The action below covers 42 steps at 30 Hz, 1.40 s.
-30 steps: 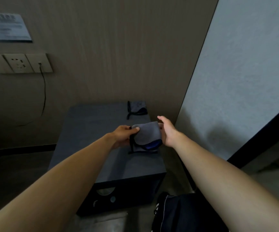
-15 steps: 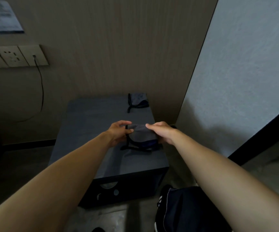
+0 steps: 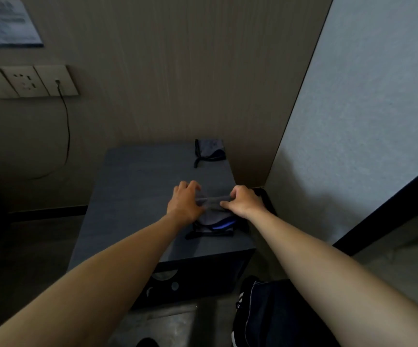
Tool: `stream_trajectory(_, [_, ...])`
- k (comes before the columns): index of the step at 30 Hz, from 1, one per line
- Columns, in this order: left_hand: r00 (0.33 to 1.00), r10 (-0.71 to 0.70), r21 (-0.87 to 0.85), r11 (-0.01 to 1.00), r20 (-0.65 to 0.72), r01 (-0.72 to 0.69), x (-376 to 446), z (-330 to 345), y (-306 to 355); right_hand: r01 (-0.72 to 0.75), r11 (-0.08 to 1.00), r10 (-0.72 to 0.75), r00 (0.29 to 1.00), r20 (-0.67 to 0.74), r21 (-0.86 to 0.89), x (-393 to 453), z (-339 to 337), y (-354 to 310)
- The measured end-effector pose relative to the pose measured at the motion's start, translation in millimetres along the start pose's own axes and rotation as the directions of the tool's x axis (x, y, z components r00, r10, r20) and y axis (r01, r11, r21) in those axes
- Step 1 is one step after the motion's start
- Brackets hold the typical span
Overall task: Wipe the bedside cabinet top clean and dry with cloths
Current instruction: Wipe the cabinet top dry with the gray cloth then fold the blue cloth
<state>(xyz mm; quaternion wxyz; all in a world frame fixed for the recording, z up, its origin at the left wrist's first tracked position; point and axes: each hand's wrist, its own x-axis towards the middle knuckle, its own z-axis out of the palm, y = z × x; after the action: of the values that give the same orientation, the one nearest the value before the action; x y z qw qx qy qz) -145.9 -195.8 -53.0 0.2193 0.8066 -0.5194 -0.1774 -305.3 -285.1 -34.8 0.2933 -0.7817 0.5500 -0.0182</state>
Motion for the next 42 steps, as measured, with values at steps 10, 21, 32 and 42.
stream_trajectory(10, [0.958,0.195,0.288,0.924,0.209,-0.25,-25,46,4,0.29,0.876,-0.31,0.951,0.011,-0.385,-19,50,1])
stream_trajectory(21, [0.952,0.111,0.355,0.91,0.286,-0.213,-7,56,-2,0.266,0.832,-0.337,0.939,-0.063,-0.487,1,75,17])
stream_trajectory(32, [0.959,0.062,0.427,0.886,0.278,-0.181,84,56,-1,0.222,0.821,-0.314,0.945,-0.091,-0.526,91,59,1])
stream_trajectory(42, [0.957,0.059,0.415,0.892,0.283,-0.178,136,53,5,0.237,0.846,-0.318,0.943,-0.095,-0.478,137,40,-4])
